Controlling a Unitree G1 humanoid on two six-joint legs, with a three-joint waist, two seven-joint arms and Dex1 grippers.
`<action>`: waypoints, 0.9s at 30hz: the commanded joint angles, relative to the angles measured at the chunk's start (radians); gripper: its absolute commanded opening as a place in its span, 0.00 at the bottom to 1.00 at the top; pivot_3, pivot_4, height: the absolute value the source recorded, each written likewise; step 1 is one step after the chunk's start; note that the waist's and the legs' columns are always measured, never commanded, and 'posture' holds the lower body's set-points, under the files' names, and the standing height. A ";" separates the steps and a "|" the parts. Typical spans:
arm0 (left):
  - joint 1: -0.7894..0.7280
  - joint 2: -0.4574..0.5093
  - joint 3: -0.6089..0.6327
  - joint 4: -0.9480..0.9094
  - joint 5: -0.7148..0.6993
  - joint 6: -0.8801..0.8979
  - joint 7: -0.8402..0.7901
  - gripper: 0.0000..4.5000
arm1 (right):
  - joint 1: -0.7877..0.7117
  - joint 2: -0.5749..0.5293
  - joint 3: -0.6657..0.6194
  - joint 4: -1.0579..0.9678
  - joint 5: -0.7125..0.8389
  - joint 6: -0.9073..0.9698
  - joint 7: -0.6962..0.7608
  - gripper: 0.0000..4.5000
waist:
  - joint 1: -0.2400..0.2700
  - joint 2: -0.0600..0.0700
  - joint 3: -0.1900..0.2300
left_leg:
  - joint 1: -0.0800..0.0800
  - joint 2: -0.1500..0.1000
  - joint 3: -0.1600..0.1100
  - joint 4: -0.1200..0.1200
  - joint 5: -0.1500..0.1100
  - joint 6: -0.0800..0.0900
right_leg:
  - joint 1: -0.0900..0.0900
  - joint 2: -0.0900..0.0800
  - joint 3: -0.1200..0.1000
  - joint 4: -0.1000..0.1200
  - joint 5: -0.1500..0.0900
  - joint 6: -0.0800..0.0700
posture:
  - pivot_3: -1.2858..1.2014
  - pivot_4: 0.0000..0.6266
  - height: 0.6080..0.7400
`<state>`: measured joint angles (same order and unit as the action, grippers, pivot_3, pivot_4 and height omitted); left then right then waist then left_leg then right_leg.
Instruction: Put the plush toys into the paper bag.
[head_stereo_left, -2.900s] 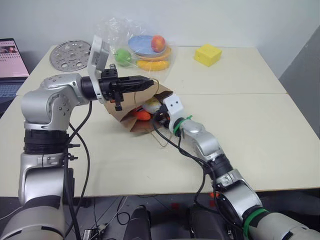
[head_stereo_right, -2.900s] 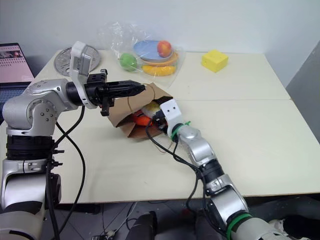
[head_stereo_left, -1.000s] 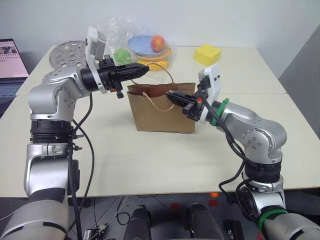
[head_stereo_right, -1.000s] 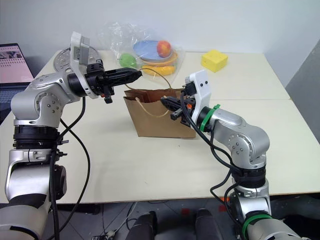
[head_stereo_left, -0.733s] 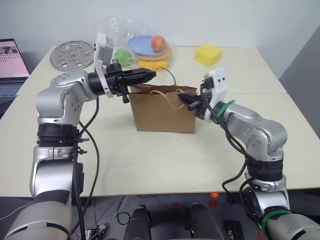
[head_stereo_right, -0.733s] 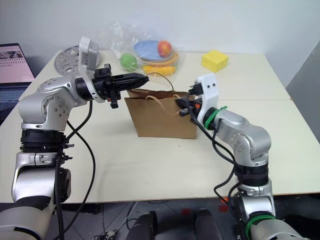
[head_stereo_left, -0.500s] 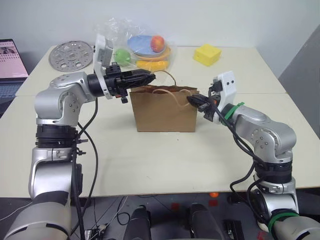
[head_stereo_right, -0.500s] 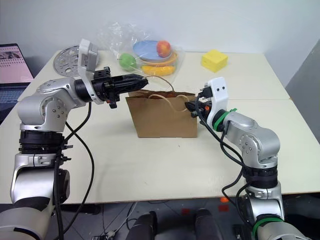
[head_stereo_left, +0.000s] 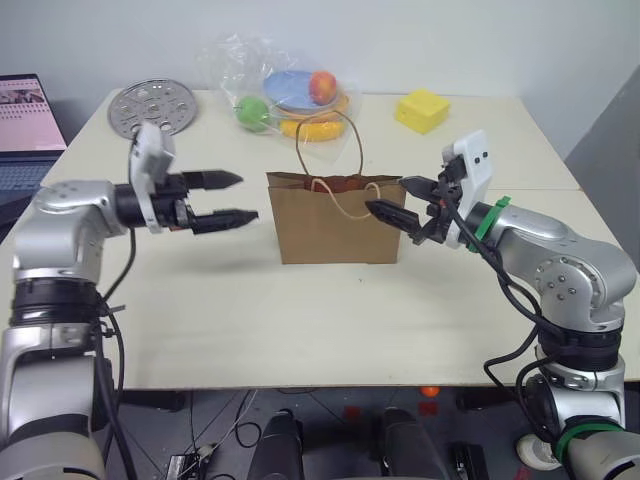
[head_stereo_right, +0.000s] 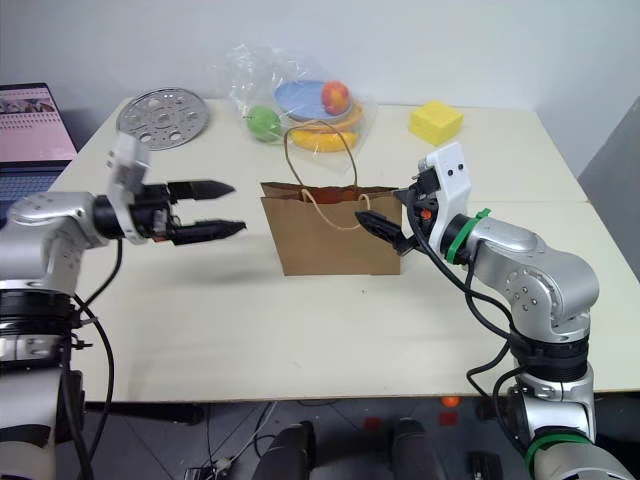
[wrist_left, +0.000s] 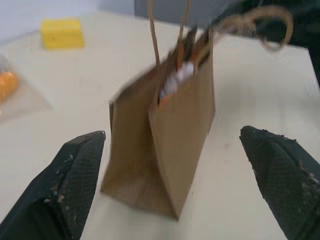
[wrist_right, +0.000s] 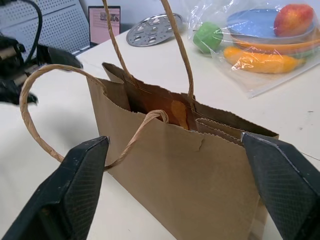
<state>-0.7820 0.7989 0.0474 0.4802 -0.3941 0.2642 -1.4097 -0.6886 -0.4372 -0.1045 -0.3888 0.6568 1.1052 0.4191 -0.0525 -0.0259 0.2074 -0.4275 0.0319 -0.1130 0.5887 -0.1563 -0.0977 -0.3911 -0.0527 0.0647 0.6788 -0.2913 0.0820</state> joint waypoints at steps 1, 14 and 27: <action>-0.056 -0.051 -0.012 0.116 0.071 -0.201 0.012 1.00 | -0.045 -0.050 -0.054 -0.035 0.070 0.012 0.057 1.00 | 0.006 0.000 0.000 | 0.000 0.000 0.000 0.000 0.000 0.000 | 0.000 0.000 0.000 0.000 0.000 0.000 | 0.52 0.24 1.00; -0.221 -0.222 0.004 0.396 0.126 -0.376 0.050 1.00 | -0.023 -0.301 -0.091 -0.035 0.198 0.021 0.242 1.00 | 0.004 0.000 0.000 | -0.005 0.000 0.000 0.001 0.000 0.000 | -0.005 0.000 0.000 0.000 0.000 0.000 | 0.52 0.24 1.00; -0.267 -0.245 -0.011 0.441 0.133 -0.340 -0.080 0.40 | -0.014 -0.416 -0.085 0.038 0.158 -0.065 0.329 1.00 | -0.003 0.000 0.000 | -0.005 0.000 0.000 0.001 0.000 0.000 | -0.005 0.000 0.000 0.001 0.000 0.000 | 0.52 0.24 1.00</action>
<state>-1.0233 0.5459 0.0321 0.9199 -0.2608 -0.0767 -1.4620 -0.6902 -0.8326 -0.1732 -0.3501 0.8197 1.0710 0.7280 -0.0559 -0.0260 0.2074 -0.4326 0.0314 -0.1133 0.5902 -0.1564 -0.0974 -0.3956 -0.0527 0.0644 0.6794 -0.2912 0.0824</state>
